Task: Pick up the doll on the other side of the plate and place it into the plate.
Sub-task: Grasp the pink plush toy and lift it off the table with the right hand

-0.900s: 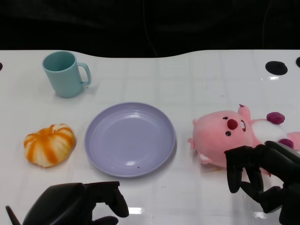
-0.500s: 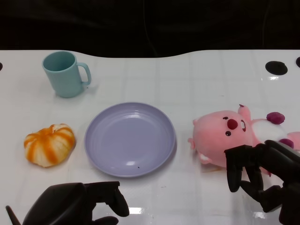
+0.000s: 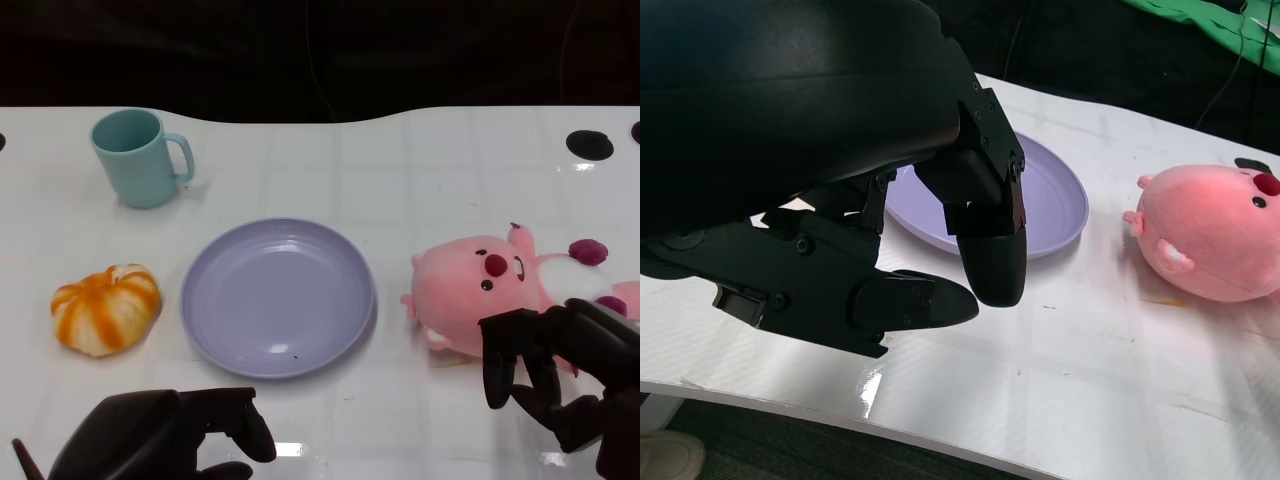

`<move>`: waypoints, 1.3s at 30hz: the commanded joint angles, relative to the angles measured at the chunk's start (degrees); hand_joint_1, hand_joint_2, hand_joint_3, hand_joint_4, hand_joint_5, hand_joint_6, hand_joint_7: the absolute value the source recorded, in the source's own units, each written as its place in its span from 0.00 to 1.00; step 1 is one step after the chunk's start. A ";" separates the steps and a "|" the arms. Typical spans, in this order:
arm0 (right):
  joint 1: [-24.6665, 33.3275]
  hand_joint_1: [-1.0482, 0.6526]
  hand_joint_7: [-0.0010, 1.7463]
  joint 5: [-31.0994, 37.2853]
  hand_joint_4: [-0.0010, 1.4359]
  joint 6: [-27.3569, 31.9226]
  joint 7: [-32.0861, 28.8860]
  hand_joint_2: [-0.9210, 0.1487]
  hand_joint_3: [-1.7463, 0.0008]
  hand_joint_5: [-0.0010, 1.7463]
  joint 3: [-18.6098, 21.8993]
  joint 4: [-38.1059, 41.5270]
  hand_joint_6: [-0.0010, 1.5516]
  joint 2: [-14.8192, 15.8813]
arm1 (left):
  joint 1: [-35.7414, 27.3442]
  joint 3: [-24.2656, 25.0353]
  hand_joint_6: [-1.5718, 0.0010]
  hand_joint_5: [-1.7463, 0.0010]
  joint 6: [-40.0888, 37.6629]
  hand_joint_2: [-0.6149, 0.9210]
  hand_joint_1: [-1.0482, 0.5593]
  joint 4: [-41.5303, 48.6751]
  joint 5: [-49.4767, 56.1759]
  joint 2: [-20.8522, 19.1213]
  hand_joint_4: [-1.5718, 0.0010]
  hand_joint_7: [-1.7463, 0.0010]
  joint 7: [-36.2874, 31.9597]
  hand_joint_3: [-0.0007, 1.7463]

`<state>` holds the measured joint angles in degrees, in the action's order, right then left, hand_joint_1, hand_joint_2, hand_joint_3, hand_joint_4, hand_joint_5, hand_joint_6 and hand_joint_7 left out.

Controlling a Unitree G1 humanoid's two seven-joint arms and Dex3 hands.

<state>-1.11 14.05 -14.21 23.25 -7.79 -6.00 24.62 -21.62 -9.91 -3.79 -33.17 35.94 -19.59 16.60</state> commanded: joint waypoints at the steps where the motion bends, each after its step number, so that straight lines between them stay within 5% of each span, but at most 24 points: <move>1: -0.52 0.60 0.75 -0.67 0.61 -0.57 -0.97 0.55 0.24 0.99 0.45 0.52 0.52 -0.27 | 0.00 0.54 0.55 0.08 0.11 1.00 0.47 -0.10 -0.54 -0.90 0.61 0.48 0.39 0.21; 5: -0.48 0.59 0.56 -2.19 0.56 1.63 -1.16 0.47 0.36 0.85 1.02 -0.57 0.53 -1.47 | -0.06 0.72 0.55 0.08 0.22 1.00 0.47 0.15 -0.73 -0.92 0.62 0.48 0.36 0.21; 9: -0.48 0.58 0.31 -2.51 0.54 1.94 -2.02 0.30 0.61 0.57 1.51 -1.50 0.53 -2.09 | -0.13 0.80 0.55 0.08 0.14 1.00 0.47 0.05 -0.74 -0.96 0.62 0.48 0.50 0.22; 16: -1.23 0.45 0.04 2.46 0.35 -0.38 -5.53 0.06 0.93 0.28 1.70 -1.64 0.38 -0.75 | -0.22 0.86 0.55 0.08 0.03 1.00 0.48 -0.18 -0.90 -1.03 0.62 0.48 0.72 0.21; 26: -3.05 0.30 0.00 8.59 0.02 -0.28 -8.32 0.03 0.99 0.16 3.38 -2.65 0.12 1.49 | -0.29 0.97 0.55 0.09 0.21 1.00 0.48 -0.06 -1.00 -1.32 0.61 0.49 0.73 0.21; 39: -4.65 0.18 0.01 17.76 0.00 9.94 -4.29 0.08 1.00 0.01 2.91 -10.37 0.05 5.06 | -0.15 0.18 0.54 0.09 0.13 1.00 0.47 -0.29 -0.14 -1.24 0.60 0.50 0.59 0.22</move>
<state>-4.58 31.18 -5.24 18.01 -5.16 -15.36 28.17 -21.69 -9.71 -3.58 -32.90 35.84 -20.25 16.83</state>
